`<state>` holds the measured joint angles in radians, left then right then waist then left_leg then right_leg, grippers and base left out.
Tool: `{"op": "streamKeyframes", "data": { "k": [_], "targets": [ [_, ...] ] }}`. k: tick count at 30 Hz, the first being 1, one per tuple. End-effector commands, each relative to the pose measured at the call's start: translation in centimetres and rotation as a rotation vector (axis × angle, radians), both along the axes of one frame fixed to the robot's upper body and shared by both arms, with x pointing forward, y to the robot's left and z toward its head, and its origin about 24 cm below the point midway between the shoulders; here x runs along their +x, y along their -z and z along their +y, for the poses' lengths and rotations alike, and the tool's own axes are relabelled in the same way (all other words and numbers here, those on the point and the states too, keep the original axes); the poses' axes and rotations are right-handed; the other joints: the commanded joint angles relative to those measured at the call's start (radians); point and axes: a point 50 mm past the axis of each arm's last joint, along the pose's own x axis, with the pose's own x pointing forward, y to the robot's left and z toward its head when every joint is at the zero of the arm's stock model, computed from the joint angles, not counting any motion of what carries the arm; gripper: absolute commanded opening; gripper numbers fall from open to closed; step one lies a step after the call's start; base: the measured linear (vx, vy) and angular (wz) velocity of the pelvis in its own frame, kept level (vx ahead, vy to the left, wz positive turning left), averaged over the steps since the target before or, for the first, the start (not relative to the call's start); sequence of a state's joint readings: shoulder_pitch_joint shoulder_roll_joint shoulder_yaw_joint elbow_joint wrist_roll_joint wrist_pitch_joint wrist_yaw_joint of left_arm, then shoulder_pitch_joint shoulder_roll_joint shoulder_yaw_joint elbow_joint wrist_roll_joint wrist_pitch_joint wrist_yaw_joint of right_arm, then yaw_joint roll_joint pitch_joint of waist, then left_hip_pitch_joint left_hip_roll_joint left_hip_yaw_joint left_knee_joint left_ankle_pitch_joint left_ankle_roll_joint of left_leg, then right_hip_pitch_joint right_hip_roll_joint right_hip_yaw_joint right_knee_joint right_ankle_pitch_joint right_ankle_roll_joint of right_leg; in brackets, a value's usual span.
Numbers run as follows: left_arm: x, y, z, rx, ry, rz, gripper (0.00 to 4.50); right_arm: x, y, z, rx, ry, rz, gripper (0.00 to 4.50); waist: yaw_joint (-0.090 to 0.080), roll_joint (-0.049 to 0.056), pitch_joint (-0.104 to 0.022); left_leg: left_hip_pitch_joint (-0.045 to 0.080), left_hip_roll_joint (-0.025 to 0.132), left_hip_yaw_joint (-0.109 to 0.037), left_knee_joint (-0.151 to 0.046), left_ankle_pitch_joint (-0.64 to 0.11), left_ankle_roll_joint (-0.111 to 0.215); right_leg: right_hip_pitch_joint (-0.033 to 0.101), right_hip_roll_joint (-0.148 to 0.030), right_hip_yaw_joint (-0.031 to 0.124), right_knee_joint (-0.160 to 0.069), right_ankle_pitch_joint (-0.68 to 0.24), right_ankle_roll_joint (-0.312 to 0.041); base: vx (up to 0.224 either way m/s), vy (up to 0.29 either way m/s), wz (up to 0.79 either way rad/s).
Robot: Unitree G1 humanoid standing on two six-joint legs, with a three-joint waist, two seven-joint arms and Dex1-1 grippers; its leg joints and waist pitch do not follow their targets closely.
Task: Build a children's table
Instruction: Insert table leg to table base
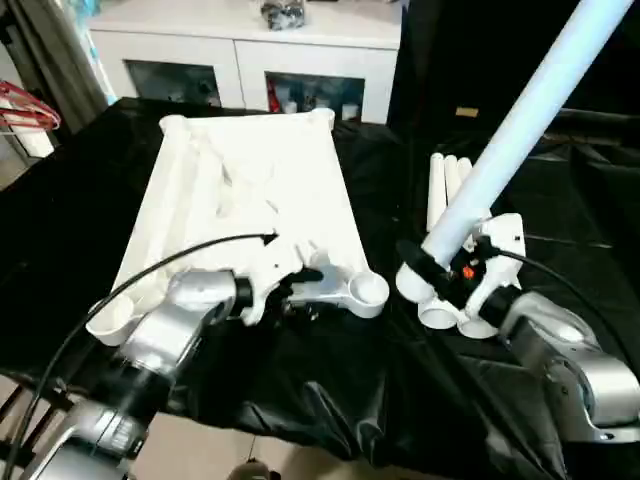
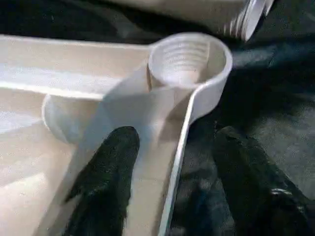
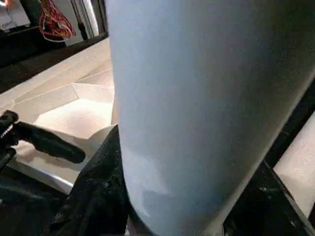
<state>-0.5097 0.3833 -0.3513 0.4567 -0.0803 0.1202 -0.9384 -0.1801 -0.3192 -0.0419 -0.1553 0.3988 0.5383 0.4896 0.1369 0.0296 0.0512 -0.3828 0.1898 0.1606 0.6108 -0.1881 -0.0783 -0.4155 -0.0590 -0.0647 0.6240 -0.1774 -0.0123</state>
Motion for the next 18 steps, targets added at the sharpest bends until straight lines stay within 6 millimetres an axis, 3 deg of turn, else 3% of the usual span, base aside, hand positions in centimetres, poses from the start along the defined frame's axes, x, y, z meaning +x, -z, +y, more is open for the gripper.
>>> {"op": "streamKeyframes", "data": {
  "k": [1, 2, 4, 6, 7, 10, 18],
  "targets": [
    [0.6, -0.4, 0.1, 0.019, 0.013, -0.023, 2.53, 0.1, -0.5, 0.2, -0.003, -0.020, -0.014, 1.91, -0.002, -0.002, -0.068, 0.013, 0.030, -0.008, -0.076, -0.186, -0.003, 0.052, -0.081, 0.050, -0.094, -0.331, -0.095, 0.000, 0.000, 0.00],
    [0.7, -0.4, 0.4, 0.018, 0.017, -0.010, 2.31, 0.2, -0.6, 0.3, -0.008, -0.033, -0.015, 1.91, -0.001, 0.001, -0.069, 0.013, 0.031, -0.010, -0.076, -0.183, -0.005, 0.053, -0.081, 0.050, -0.092, -0.321, -0.098, 0.000, 0.000, 0.00],
    [0.8, -0.1, 0.9, 0.034, 0.027, 0.015, 2.14, 0.4, -0.8, 0.5, -0.017, -0.053, -0.021, 1.91, -0.003, -0.006, -0.069, 0.012, 0.032, -0.009, -0.077, -0.180, -0.004, 0.054, -0.080, 0.050, -0.089, -0.296, -0.107, 0.000, 0.000, 0.00],
    [0.8, 0.0, 1.1, 0.036, 0.026, 0.021, 2.04, 0.4, -1.0, 0.6, -0.018, -0.058, -0.024, 1.91, -0.002, -0.003, -0.070, 0.012, 0.032, -0.009, -0.076, -0.171, -0.001, 0.054, -0.081, 0.050, -0.087, -0.280, -0.115, 0.000, 0.000, 0.00],
    [1.0, 0.0, 1.3, 0.033, 0.019, 0.024, 1.75, 0.4, -1.1, 0.6, -0.020, -0.066, -0.028, 1.91, -0.002, -0.005, -0.069, 0.012, 0.032, -0.008, -0.075, -0.172, -0.002, 0.054, -0.082, 0.051, -0.086, -0.276, -0.120, 0.000, 0.000, 0.00],
    [1.1, 0.0, 1.9, 0.016, 0.007, 0.038, 1.69, 0.4, -1.2, 0.5, -0.024, -0.071, -0.028, 1.91, -0.002, -0.008, -0.071, 0.011, 0.033, -0.007, -0.074, -0.152, 0.004, 0.057, -0.082, 0.050, -0.081, -0.245, -0.133, 0.000, 0.000, 0.00],
    [1.2, 0.4, 3.0, 0.071, 0.039, 0.065, 1.25, 0.5, -1.3, 0.4, -0.041, -0.082, -0.031, 1.91, -0.005, -0.008, -0.066, 0.014, 0.031, -0.007, -0.077, -0.189, 0.000, 0.054, -0.084, 0.050, -0.094, -0.347, -0.108, 0.000, 0.000, 0.00]
  ]
}}
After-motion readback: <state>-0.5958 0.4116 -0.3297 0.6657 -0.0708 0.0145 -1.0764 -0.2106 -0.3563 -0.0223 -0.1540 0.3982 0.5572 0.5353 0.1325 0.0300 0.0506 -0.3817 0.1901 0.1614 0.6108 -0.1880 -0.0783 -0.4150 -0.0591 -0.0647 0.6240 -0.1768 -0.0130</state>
